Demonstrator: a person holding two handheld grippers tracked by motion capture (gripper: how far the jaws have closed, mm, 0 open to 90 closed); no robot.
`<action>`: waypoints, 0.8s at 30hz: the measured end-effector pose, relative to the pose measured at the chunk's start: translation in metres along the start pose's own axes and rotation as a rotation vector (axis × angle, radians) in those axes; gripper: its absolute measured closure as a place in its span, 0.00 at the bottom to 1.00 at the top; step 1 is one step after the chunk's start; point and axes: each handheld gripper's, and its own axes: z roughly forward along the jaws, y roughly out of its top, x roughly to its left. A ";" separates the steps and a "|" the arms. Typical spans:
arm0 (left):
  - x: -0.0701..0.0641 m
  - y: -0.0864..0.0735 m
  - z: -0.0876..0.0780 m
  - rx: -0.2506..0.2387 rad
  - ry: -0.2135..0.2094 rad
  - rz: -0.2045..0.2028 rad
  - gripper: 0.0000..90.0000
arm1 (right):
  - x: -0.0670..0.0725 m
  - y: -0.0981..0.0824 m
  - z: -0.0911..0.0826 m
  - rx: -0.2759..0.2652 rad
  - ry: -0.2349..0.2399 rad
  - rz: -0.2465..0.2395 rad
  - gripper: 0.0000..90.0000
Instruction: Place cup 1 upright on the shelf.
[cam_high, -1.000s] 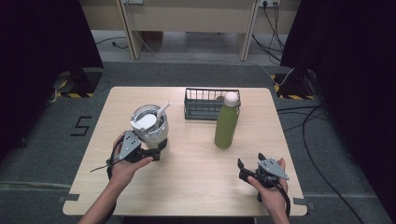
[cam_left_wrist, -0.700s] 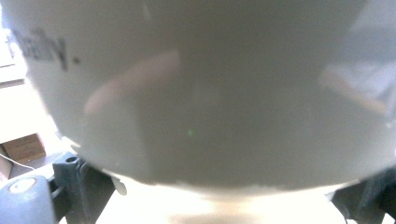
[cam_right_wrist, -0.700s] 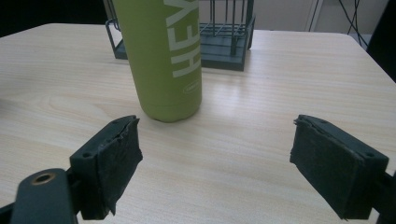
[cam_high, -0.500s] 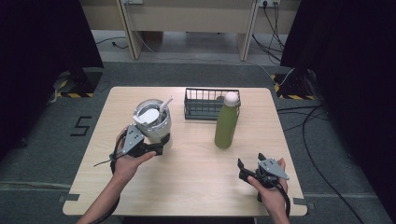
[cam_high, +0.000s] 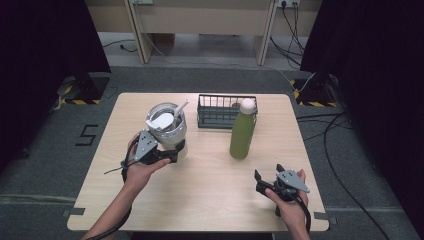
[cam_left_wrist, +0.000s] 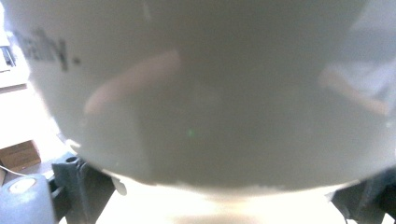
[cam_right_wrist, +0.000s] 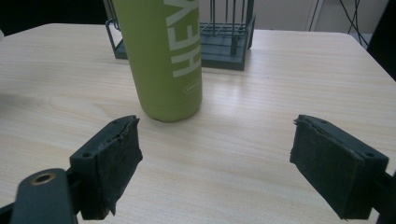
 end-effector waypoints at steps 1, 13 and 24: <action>0.000 0.000 0.001 0.002 -0.004 -0.003 0.10 | 0.000 0.000 0.000 0.000 -0.001 0.000 0.17; 0.000 0.006 0.013 -0.014 -0.007 0.005 0.10 | 0.001 0.000 0.001 -0.003 -0.003 0.000 0.17; 0.000 0.010 0.024 -0.017 -0.010 0.009 0.10 | 0.001 0.000 0.001 -0.002 -0.002 0.000 0.17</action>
